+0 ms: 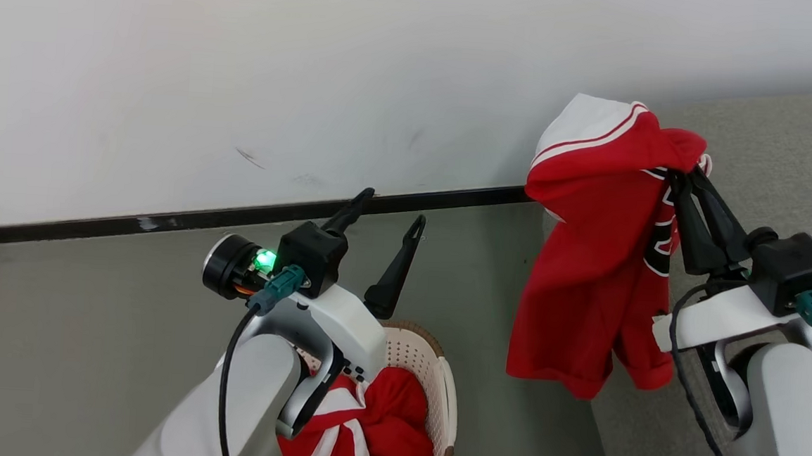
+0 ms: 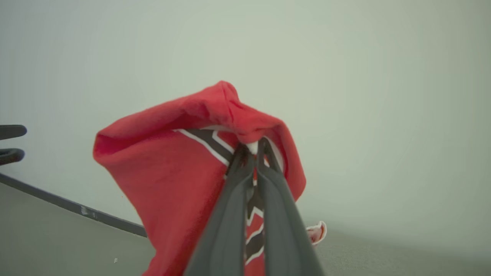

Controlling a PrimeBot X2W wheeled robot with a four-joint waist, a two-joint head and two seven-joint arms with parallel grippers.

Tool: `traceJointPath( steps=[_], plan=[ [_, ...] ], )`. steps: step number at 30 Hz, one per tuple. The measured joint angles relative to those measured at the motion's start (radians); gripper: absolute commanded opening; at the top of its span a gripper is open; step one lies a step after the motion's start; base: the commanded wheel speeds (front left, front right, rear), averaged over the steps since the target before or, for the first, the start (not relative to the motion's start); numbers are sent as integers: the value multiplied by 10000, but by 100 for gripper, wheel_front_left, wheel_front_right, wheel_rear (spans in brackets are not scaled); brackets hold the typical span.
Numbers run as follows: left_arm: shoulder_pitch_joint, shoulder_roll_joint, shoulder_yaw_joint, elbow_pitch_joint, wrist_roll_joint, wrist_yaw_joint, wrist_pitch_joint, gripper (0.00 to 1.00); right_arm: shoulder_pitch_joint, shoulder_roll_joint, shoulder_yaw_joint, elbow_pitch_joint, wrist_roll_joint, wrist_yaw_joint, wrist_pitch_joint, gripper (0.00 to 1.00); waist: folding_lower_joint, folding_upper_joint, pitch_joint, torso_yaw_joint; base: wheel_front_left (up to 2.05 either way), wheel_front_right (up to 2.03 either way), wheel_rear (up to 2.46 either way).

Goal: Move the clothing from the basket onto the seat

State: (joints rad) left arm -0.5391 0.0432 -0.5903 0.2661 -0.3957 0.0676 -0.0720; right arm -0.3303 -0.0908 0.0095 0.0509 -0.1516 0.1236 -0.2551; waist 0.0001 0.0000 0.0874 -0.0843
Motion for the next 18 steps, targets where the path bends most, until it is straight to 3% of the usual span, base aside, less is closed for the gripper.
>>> traceJointPath(
  steps=[18],
  plan=[
    [613, -13, -669, 79, -155, -311, -132, 100, 1265, -226, -1281, -637, -245, 0, 0, 0, 0, 0, -255, -962, 0, 0, 0]
  ],
)
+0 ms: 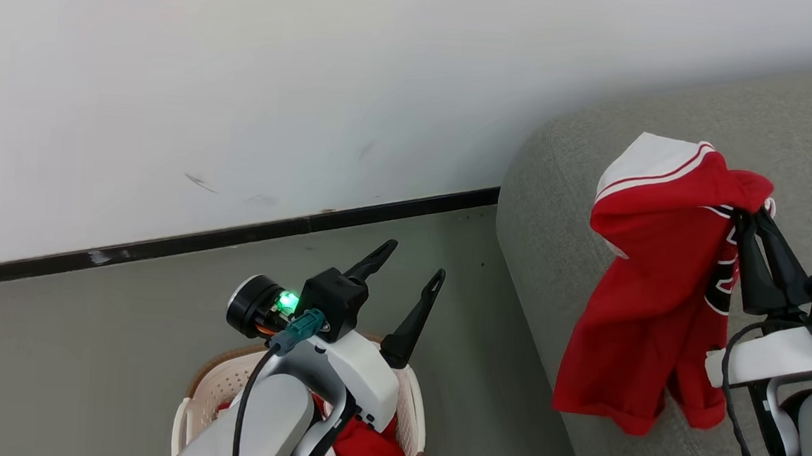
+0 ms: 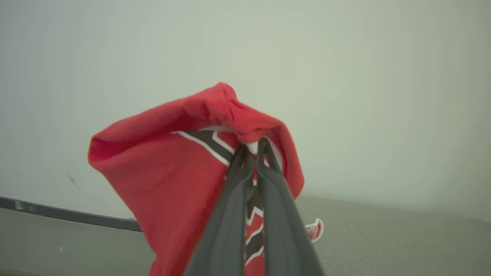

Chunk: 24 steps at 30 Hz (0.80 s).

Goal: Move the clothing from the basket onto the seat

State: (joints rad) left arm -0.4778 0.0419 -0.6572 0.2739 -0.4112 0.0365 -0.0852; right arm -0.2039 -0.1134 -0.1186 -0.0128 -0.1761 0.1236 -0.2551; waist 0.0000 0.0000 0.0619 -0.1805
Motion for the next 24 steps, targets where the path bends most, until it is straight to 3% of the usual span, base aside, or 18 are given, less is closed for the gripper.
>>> traceJointPath(
  steps=[13, 18, 24],
  plan=[
    [372, -6, -165, -52, -196, 2, -130, 100, 360, -44, -407, -178, 127, 0, 0, 0, 0, 0, -231, -722, 0, 0, 0],
    [390, -4, -203, -257, -196, 67, -132, 100, 174, -543, -174, 127, 278, 0, 0, 0, 0, 0, -223, -956, 0, 0, 0],
    [391, -6, -270, -497, -182, 224, -128, 100, -1103, -1323, -226, 633, 625, 0, 0, 0, 0, 0, -81, -1117, 0, 0, 0]
  ],
)
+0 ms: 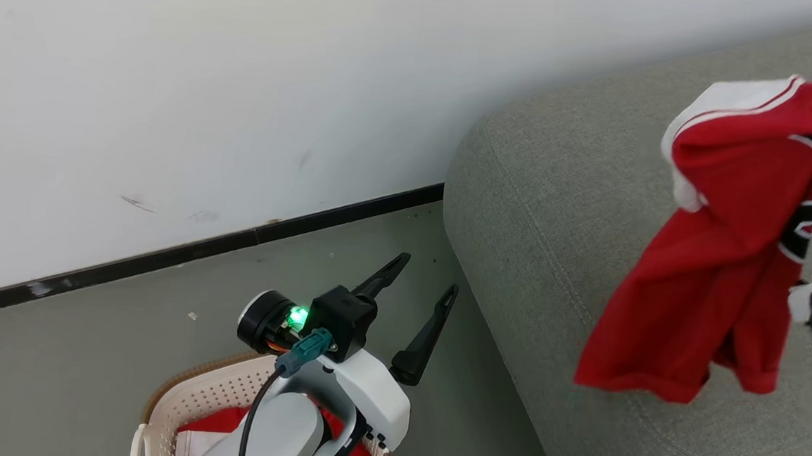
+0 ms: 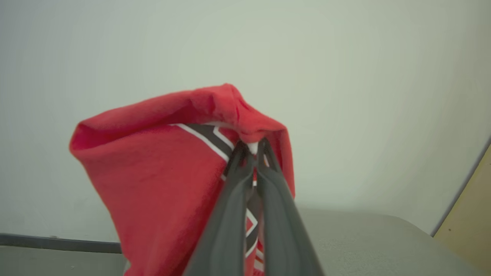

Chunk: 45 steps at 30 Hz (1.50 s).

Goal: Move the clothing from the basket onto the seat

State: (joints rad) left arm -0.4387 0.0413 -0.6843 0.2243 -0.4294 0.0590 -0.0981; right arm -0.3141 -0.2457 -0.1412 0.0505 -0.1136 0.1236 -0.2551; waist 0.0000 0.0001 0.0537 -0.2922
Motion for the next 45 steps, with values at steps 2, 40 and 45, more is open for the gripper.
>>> traceJointPath(
  steps=[2, 40, 45],
  plan=[
    [0, 4, -4, -119, 4, 29, 2, 100, -497, -261, -132, 222, 121, 0, 0, 0, 0, 0, 73, -25, 0, 0, 0],
    [-424, 297, -410, -2084, 1080, 721, 1072, 100, -3591, -1831, -1129, 5170, 663, 2, 29, 0, 0, 0, 2402, 1003, 0, 0, 0],
    [-542, 295, -449, -2211, 1168, 721, 1154, 100, -3241, -1547, -1430, 5536, 704, 2, 27, 0, 0, 0, 2760, 1131, 0, 0, 0]
  ],
)
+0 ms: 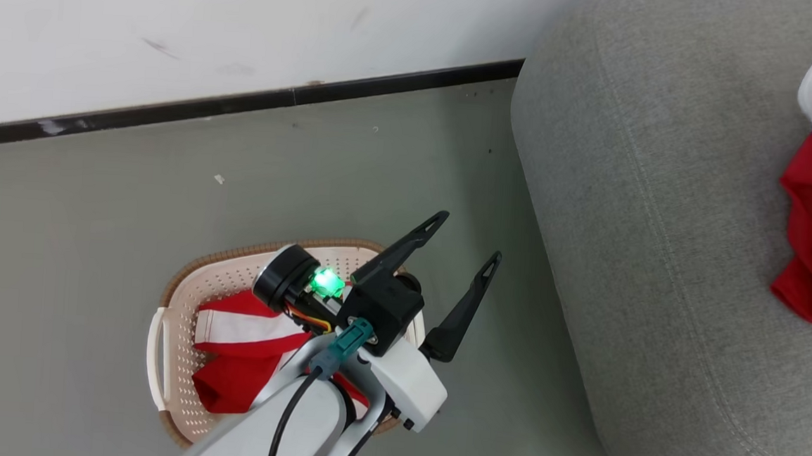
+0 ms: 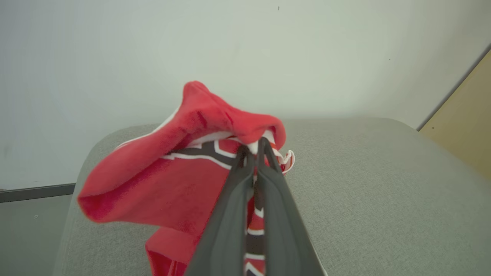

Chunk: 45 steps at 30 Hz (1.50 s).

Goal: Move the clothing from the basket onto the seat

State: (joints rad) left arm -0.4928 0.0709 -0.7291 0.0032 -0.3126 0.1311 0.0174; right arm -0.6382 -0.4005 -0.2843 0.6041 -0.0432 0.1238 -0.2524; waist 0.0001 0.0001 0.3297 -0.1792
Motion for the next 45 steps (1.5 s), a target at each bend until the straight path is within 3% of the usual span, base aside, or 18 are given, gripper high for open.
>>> traceJointPath(
  steps=[19, 21, 24, 26, 45],
  plan=[
    [-492, 230, 25, -107, 151, -19, 79, 100, 436, 1009, -499, 418, -104, -2, 0, 0, 0, 0, 876, 133, 0, 0, 0],
    [-507, 232, 54, -96, 151, -19, 77, 100, 453, 1057, -489, 372, -117, -2, 0, 26, 0, 0, 873, 114, 0, 0, 0],
    [-507, 226, 56, -17, 151, -29, 35, 100, 566, 1103, -483, 128, -127, 0, -2, 49, 0, 0, 854, 80, 0, 0, 0],
    [-507, 226, 69, 27, 142, -29, -13, 100, 665, 1147, -472, -10, -144, -2, -4, 100, 0, 0, 834, 50, 0, 0, 0],
    [-198, 328, 796, 516, -234, 96, -660, 100, 2143, 1678, 128, -2493, -184, -2, -27, 100, 0, 0, 283, -312, 0, 0, 0]
  ],
)
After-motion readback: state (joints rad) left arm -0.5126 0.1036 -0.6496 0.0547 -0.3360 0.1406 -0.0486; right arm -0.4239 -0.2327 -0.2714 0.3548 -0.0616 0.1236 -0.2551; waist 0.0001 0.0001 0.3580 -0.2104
